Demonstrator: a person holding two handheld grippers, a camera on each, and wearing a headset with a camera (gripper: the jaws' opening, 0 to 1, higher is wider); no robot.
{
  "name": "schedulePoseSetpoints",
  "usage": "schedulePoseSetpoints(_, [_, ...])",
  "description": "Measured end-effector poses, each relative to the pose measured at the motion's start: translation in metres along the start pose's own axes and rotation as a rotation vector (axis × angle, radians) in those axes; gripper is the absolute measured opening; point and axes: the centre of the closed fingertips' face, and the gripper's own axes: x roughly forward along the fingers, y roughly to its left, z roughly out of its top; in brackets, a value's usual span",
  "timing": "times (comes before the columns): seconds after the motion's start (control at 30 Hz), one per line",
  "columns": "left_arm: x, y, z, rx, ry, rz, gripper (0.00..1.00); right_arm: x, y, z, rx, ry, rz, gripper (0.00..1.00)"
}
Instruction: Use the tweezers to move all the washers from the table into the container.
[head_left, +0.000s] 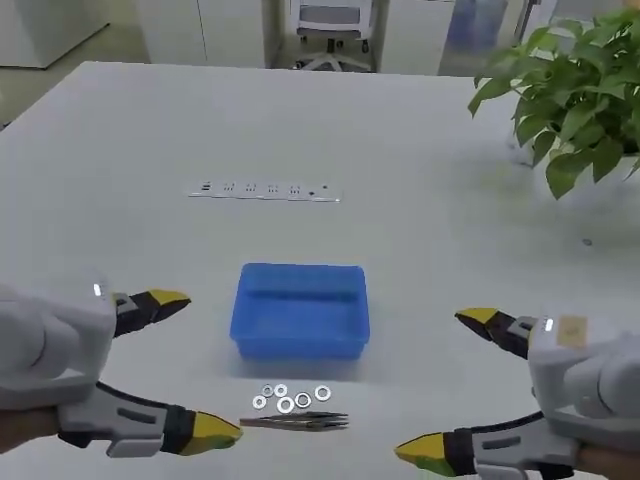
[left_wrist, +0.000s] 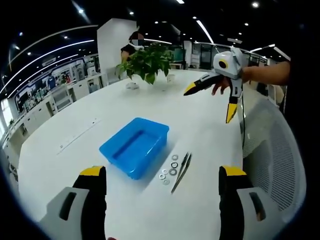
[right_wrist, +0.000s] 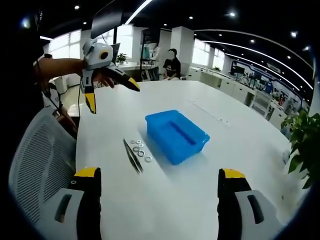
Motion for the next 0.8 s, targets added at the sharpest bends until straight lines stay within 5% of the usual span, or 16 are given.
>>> schedulePoseSetpoints(0.5, [0.013,-0.009,-0.02,0.066,0.083,-0.056,0.88,0.02,0.006,-0.003,-0.115,0.048,0.066,0.84])
schedulePoseSetpoints(0.8, [0.023,-0.015,-0.037,0.128,0.143,-0.1,0.66,0.039,0.022,-0.005,-0.198,0.081,0.146,0.68])
